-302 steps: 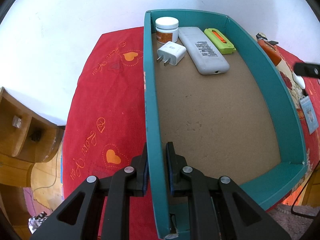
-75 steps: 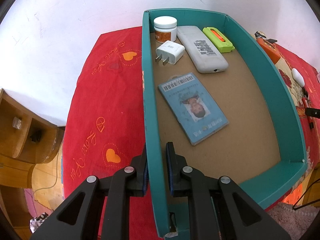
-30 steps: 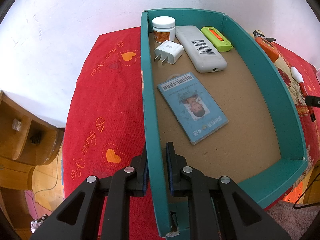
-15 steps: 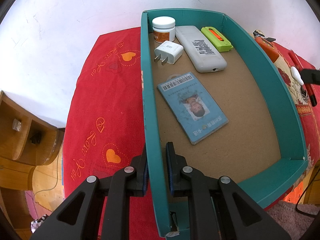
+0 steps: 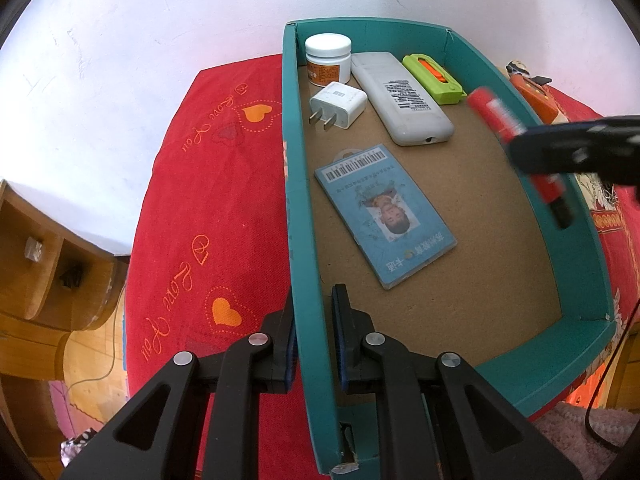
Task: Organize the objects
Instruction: 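Carry the red stick into the teal box and release it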
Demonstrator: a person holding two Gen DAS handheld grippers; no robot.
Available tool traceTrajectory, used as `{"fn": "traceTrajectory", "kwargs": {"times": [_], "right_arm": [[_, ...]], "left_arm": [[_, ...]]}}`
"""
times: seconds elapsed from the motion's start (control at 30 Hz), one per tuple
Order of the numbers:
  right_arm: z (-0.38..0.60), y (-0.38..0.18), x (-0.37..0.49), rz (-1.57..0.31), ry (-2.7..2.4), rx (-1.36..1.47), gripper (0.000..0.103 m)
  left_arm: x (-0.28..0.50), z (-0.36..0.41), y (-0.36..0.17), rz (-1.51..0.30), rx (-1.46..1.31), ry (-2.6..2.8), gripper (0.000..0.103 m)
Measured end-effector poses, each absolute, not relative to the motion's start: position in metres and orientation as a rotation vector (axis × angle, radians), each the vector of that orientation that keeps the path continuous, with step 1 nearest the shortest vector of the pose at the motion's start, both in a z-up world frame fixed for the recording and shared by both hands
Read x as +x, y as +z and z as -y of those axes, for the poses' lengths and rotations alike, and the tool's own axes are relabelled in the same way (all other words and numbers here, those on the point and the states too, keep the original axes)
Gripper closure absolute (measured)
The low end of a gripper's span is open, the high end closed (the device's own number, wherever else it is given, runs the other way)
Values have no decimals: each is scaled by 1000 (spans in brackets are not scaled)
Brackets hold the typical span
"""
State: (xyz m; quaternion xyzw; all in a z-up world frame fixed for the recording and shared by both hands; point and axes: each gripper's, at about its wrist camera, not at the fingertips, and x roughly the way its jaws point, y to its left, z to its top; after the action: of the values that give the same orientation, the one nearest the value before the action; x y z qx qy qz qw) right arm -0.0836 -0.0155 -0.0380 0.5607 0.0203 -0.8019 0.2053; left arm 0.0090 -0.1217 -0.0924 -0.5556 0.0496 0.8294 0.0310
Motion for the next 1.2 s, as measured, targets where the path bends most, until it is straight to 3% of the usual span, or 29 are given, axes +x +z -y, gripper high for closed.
{"fn": "traceTrajectory", "kwargs": {"times": [0.6,1.2], "right_arm": [[40,-95,-102,-179,-2184,1717,84],[42,-96,-100,-157,-2199,1705,82]], "left_arm": [[9,121,-92,-151,-1710,2555,89],[9,122,-92,-153,-1709,2554,88]]}}
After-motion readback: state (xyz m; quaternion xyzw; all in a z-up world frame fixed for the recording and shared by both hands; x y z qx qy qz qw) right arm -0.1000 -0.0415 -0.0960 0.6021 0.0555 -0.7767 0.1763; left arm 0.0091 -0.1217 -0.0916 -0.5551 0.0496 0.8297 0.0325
